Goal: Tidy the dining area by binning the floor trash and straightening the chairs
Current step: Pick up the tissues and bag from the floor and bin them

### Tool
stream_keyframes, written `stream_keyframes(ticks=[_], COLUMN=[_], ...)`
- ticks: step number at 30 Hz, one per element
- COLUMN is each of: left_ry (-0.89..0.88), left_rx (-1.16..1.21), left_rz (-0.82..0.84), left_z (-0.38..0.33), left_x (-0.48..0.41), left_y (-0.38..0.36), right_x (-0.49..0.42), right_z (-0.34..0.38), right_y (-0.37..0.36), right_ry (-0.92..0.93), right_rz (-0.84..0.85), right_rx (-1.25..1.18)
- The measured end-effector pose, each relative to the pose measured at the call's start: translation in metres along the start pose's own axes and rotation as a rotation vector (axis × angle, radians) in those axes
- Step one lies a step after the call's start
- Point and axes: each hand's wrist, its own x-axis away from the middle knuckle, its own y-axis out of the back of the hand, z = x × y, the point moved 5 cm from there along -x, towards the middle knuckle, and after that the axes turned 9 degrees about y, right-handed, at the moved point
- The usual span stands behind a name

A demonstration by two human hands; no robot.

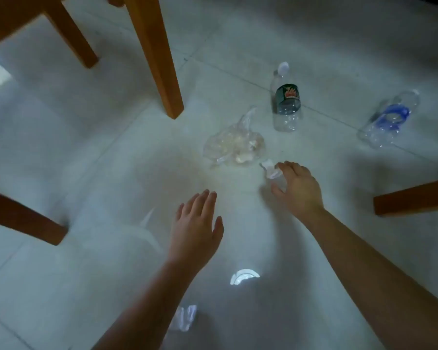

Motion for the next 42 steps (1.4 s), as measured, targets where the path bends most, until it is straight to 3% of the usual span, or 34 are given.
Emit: stream_keyframes(ticks=[11,19,24,34,42], left_ry=[0.069,0.236,0.248,0.211,0.323], left_rx=[0.054,0.192,0.205,0.156,0.251], left_rz=[-0.01,0.051,0.04,0.048,-0.027], left_z=[0.032,0.073,0.09,0.105,0.112], left_x=[0.035,0.102,0.146,0.174,0.165], left_y=[-0.009,-0.025,-0.034,-0.055,-0.067], right_x=[-0.012,0.037,0.062,0.085,0.088], right_z=[0.005,0.065,0.099,0.122,0.125], right_y=[-0.04,-0.064,-0.079,-0.09,-0.086], right_ry=[-0.096,0.097,0.194,0.2,0.179], right_rz=[0.082,-0.012,-0.03,-0.006,0.008], right_rx=[-0.088,-0.115,-0.14,-0.256,-0.308])
